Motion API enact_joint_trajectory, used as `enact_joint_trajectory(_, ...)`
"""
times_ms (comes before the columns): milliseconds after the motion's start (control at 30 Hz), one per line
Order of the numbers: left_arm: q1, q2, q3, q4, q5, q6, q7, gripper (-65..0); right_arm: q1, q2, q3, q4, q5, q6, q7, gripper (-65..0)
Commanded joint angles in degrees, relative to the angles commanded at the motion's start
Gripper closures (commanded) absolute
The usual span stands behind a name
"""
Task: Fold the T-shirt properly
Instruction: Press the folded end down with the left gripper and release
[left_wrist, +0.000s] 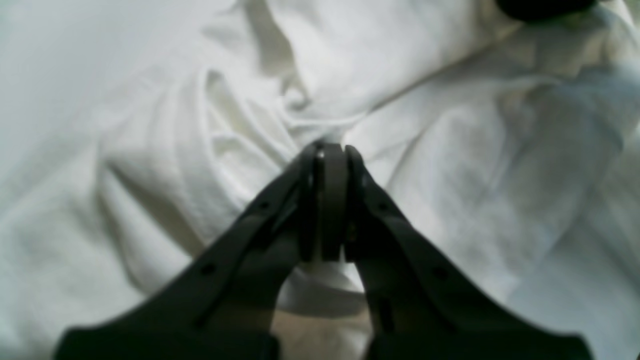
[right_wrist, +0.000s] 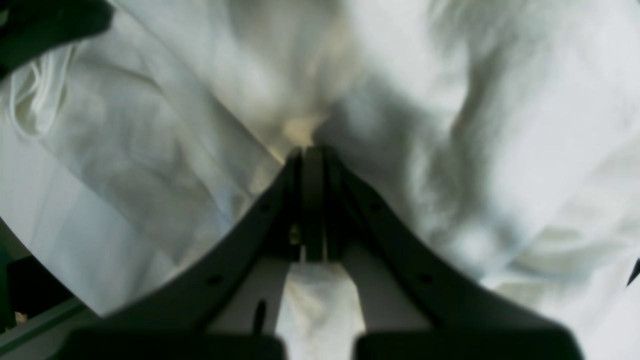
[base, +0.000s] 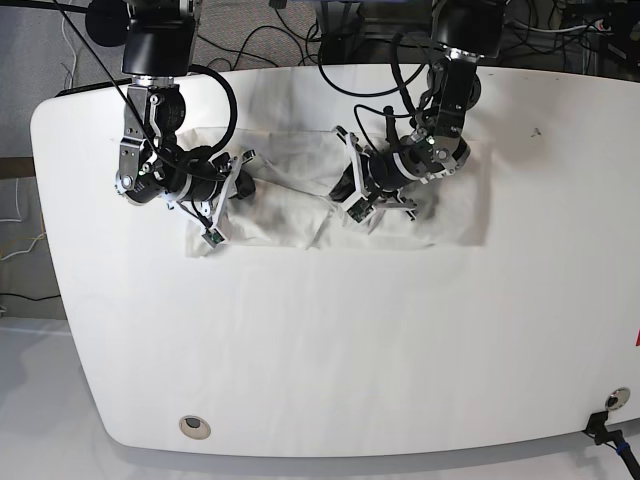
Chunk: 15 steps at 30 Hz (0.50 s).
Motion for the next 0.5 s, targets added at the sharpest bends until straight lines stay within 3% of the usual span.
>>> enact_joint_trajectory(367,1.8,-0.2,-0.4,14.7,-0.1,0.0,0.4,0.0,0.0,0.0,0.0,0.0,0.0,0.0,0.0,0.0)
enact_joint_trajectory(500,2.3,-0.1,-5.4,14.2,0.0,0.1,0.3,0.0,0.0,0.0,0.0,0.0,0.0,0.0,0.0,0.0)
